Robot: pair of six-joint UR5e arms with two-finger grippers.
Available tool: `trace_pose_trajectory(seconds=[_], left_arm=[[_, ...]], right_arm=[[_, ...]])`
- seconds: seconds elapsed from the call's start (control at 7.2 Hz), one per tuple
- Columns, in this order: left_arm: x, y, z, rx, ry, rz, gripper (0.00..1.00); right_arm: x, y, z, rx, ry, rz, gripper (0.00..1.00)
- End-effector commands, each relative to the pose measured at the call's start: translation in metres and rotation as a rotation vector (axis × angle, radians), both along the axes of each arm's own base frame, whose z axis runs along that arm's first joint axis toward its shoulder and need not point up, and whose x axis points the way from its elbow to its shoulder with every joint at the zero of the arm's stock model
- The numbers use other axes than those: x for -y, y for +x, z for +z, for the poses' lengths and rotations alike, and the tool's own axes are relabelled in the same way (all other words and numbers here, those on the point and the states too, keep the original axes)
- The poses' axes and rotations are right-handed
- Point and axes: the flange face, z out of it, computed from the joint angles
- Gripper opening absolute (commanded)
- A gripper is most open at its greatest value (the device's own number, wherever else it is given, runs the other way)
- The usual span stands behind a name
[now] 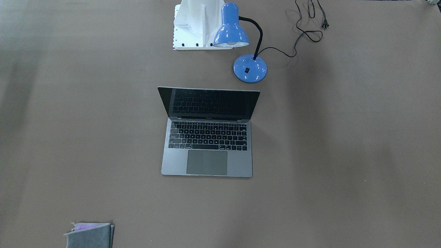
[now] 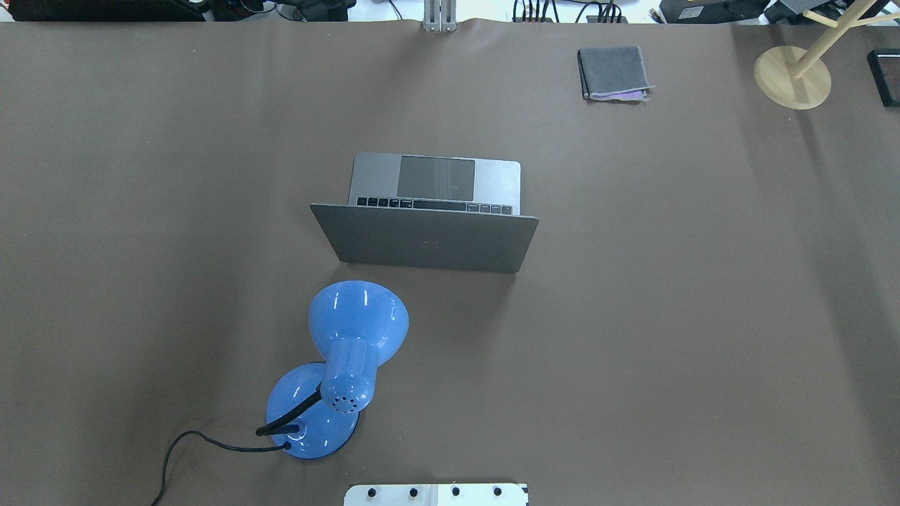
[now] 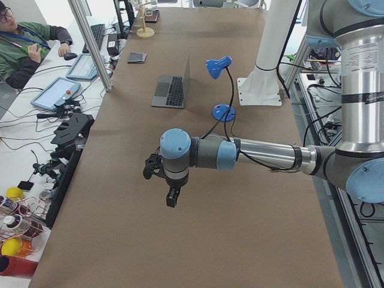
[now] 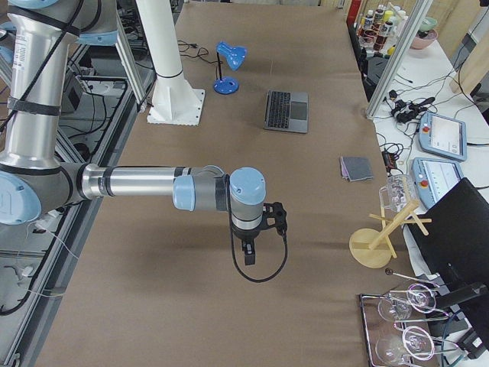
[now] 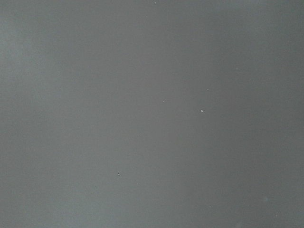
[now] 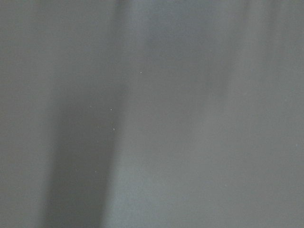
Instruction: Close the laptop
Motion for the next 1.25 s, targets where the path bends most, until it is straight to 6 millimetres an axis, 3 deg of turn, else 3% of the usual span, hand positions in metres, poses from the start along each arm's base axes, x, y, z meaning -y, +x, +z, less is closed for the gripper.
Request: trace_pose_trajectory(seconds=[0.0,0.28,0.42,0.56,0.69,0.83,0.97,1.11], left_arm=[[0.018,0.000,-0.021,0.000,0.046,0.000,1.00],[0.035,0.000,-0.054,0.002,0.182,0.006,1.00],[0.055,0.001,-0.070,0.010,0.357,0.004,1.00],[0.076,0.002,-0.073,-0.010,0.443,-0.023,1.00],[0.072,0.006,-0.076,-0.062,0.468,-0.020,1.00],[0.071,0.013,-0.075,-0.123,0.461,0.008,1.00],[0.072,0.037,-0.077,-0.148,0.457,0.051,1.00],[0.077,0.077,-0.081,-0.168,0.444,0.113,1.00]], right_arm=[[0.000,-0.005,-0.011,0.070,0.084,0.001,1.00],[0.007,-0.006,-0.029,0.088,0.190,0.015,1.00],[0.012,-0.007,-0.036,0.095,0.183,0.046,1.00],[0.019,-0.007,-0.044,0.098,0.208,0.046,1.00],[0.025,-0.019,-0.052,0.140,0.171,0.063,0.98],[0.032,-0.046,-0.067,0.185,0.130,0.094,0.98],[0.034,-0.080,-0.080,0.228,0.110,0.124,0.98],[0.033,-0.114,-0.092,0.266,0.095,0.154,0.98]])
